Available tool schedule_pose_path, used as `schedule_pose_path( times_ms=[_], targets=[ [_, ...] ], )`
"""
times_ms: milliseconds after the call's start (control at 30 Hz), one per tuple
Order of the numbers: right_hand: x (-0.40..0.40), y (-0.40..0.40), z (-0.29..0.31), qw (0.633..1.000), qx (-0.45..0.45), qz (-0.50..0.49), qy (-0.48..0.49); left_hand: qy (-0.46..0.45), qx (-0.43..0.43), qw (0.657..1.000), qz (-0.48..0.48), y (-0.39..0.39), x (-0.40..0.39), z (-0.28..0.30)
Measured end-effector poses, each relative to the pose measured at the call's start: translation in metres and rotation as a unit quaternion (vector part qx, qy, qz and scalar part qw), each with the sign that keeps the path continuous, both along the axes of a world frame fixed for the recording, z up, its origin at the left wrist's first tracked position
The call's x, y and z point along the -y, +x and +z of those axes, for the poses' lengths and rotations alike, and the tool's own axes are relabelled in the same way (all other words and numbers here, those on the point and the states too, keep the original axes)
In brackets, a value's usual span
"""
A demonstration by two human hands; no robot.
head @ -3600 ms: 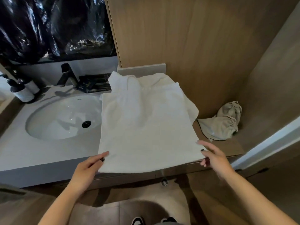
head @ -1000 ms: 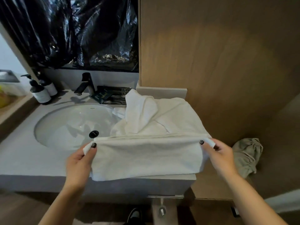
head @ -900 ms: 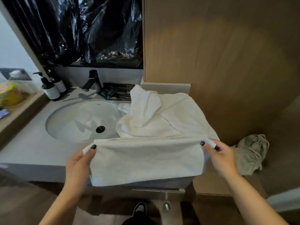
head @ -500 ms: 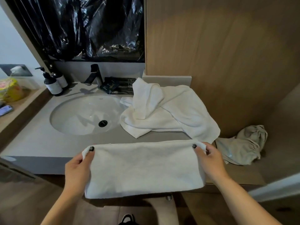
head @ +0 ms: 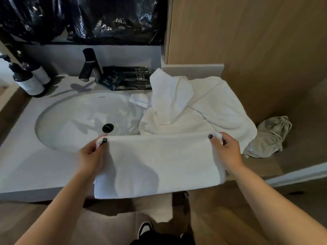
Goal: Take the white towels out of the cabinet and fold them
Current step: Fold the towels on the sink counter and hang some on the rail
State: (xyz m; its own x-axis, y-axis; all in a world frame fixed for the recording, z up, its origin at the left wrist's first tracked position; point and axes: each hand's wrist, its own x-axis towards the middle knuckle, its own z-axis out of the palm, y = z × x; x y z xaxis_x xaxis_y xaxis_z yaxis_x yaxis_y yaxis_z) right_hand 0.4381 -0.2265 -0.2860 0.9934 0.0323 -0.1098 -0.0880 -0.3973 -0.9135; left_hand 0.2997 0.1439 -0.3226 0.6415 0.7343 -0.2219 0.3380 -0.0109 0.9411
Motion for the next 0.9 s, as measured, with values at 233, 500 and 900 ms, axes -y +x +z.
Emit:
schedule_pose_path(
  times_ms=[233, 500, 900],
  targets=[
    [-0.026, 0.005, -0.025, 0.992, -0.040, -0.052, -0.109, 0.138, -0.150, 0.974, -0.101, 0.027, -0.010, -0.016],
    [-0.095, -0.055, -0.040, 0.894, 0.245, 0.208, -0.312, 0.449, -0.008, 0.823, -0.348, -0.003, 0.061, -0.007],
    [-0.104, -0.058, -0.074, 0.789, 0.177, 0.344, -0.477, 0.504, -0.179, 0.724, -0.436, 0.004, 0.040, -0.037]
  ],
)
